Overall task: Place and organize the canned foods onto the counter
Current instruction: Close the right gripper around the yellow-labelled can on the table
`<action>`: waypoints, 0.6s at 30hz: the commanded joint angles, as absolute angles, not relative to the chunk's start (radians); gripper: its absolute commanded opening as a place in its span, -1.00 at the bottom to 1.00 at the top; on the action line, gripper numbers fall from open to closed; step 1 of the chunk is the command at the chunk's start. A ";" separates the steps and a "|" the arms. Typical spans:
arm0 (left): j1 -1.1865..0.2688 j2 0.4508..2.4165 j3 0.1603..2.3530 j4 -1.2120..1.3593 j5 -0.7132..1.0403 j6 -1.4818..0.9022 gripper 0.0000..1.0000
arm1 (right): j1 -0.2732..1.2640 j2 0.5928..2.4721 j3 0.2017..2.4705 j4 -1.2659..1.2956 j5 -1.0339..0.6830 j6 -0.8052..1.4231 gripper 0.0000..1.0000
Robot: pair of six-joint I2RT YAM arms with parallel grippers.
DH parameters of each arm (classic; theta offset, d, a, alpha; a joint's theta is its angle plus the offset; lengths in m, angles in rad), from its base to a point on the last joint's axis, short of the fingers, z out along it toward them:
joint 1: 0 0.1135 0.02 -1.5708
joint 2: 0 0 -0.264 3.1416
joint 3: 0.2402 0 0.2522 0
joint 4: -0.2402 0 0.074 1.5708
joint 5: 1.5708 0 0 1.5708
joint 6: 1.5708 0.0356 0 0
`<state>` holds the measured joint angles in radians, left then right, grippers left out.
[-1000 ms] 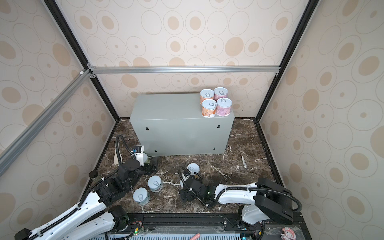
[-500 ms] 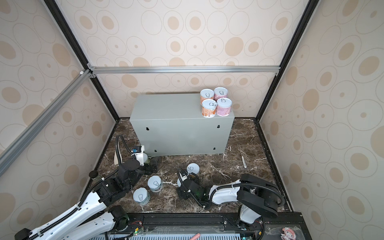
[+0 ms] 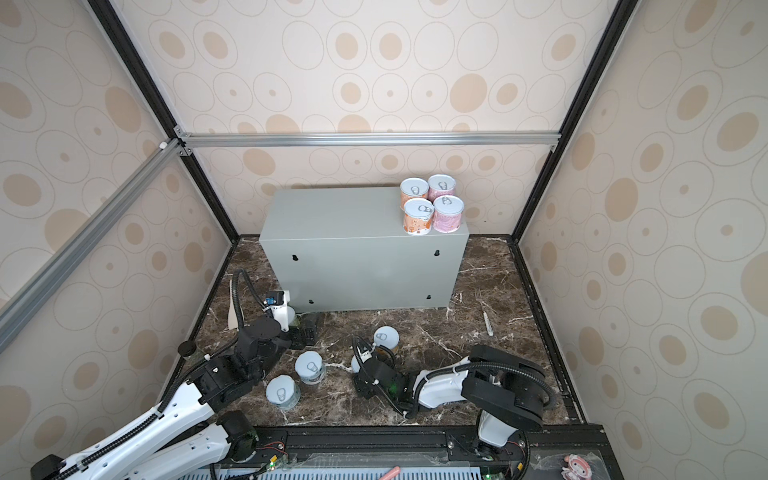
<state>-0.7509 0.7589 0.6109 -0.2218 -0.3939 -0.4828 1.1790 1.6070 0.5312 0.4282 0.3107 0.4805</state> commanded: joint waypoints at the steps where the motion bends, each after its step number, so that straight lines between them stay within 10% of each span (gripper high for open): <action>1: -0.747 0.742 0.623 -0.220 -0.405 -0.498 0.98 | 1.187 1.600 0.540 0.474 0.316 0.472 0.37; 18: -0.748 0.674 0.656 -0.326 -0.373 -0.525 0.99 | 1.236 1.425 0.650 0.213 0.343 0.436 0.28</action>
